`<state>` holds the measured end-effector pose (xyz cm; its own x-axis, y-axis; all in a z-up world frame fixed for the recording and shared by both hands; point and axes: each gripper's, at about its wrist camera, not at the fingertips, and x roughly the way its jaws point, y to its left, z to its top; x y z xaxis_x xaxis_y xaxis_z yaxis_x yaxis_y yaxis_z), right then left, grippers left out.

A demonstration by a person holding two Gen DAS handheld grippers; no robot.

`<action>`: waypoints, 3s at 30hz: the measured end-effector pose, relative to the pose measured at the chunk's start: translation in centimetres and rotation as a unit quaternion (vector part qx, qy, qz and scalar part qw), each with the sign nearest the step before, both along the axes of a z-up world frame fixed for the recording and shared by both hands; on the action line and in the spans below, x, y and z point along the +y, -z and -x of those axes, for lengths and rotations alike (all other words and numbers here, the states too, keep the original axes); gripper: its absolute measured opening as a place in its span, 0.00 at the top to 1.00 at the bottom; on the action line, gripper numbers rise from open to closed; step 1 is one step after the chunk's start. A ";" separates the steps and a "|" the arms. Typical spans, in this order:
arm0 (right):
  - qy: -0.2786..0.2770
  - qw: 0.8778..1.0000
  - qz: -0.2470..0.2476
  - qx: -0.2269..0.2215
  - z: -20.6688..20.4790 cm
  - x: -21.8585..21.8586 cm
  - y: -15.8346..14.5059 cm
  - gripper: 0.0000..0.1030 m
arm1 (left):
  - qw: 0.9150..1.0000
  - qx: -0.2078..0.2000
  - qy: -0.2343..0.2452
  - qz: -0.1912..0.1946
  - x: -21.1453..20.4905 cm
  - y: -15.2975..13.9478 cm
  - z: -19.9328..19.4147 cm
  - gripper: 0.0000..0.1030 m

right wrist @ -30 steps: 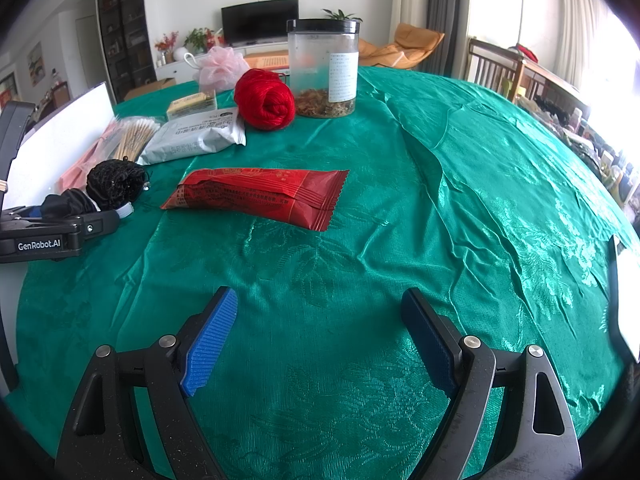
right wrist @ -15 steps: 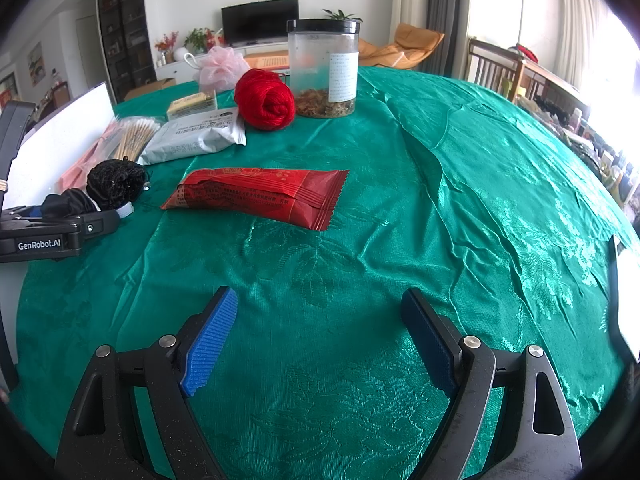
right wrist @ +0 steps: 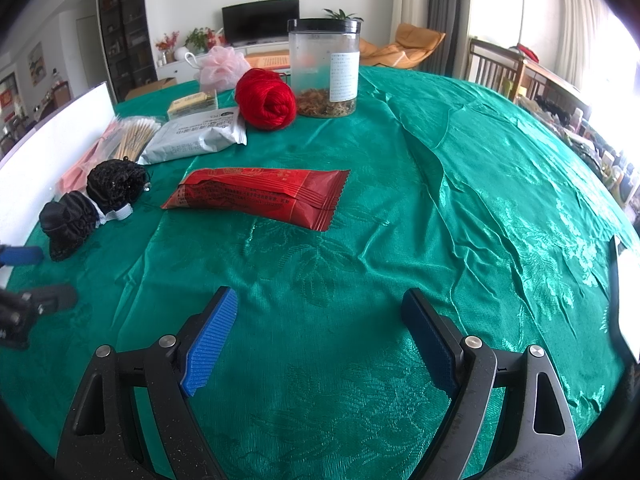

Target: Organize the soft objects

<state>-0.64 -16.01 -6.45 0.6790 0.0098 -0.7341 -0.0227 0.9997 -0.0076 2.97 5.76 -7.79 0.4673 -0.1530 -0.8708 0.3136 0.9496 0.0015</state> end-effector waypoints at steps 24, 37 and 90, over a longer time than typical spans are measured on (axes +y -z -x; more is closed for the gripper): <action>-0.284 0.945 0.075 0.141 -11.5 6.8 -2.2 0.25 | 0.987 -0.003 -0.015 0.159 3.3 -2.7 -3.4 0.67; -0.207 0.959 -0.177 0.081 -8.2 7.2 -12.3 0.84 | 0.964 -0.118 -0.067 0.228 13.9 -13.7 3.7 0.66; 0.042 0.998 -0.005 0.049 -10.8 1.2 -0.1 0.08 | 0.996 -0.051 -0.072 0.020 -3.9 1.0 -11.0 0.00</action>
